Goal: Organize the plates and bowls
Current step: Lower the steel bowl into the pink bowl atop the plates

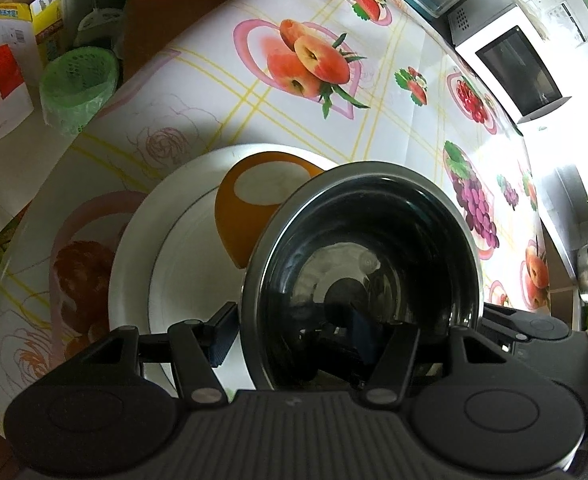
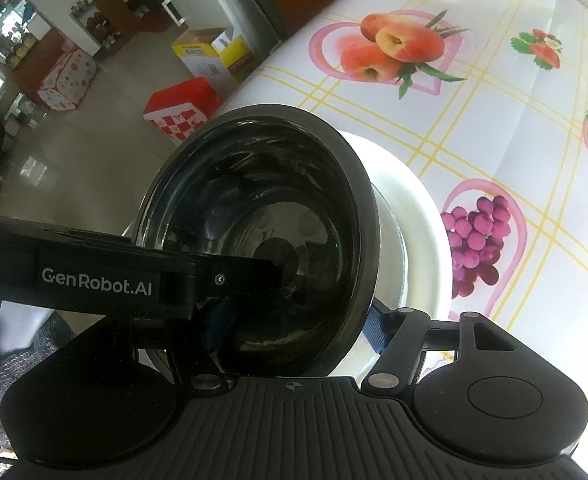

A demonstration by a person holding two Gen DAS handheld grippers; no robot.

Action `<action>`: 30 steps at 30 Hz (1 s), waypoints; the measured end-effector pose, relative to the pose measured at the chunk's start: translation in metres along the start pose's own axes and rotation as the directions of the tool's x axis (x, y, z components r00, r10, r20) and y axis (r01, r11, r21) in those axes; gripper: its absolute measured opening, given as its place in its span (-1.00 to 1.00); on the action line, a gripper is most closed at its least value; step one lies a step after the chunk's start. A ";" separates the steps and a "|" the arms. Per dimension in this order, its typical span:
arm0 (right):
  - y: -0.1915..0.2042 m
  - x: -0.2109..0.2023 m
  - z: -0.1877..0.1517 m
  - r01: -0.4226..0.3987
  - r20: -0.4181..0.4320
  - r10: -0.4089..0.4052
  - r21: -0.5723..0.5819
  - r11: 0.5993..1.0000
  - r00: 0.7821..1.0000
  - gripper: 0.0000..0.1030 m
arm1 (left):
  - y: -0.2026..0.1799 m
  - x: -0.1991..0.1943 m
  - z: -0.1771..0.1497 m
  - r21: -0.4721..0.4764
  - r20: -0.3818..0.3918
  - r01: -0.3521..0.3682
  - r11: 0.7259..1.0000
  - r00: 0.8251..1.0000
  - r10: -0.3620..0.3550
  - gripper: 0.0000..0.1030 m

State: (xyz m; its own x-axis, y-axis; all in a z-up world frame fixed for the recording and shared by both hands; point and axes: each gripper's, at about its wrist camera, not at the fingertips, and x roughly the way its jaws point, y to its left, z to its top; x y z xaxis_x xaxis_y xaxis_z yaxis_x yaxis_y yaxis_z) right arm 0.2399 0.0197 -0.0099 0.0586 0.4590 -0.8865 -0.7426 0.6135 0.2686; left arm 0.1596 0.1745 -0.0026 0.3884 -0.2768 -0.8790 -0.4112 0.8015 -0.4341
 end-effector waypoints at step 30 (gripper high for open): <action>0.004 -0.035 -0.035 0.064 0.197 -0.050 -0.064 0.996 0.979 0.60 | -0.023 -0.040 -0.033 0.187 0.153 -0.006 0.982 0.988 -0.023 1.00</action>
State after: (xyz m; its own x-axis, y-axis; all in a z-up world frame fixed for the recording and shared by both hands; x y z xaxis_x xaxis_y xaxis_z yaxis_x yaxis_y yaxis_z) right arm 0.2113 -0.0168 0.0092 0.2263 0.5451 -0.8073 -0.7782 0.5996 0.1867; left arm 0.1265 0.1498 0.0360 0.5195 -0.2108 -0.8281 -0.2518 0.8883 -0.3841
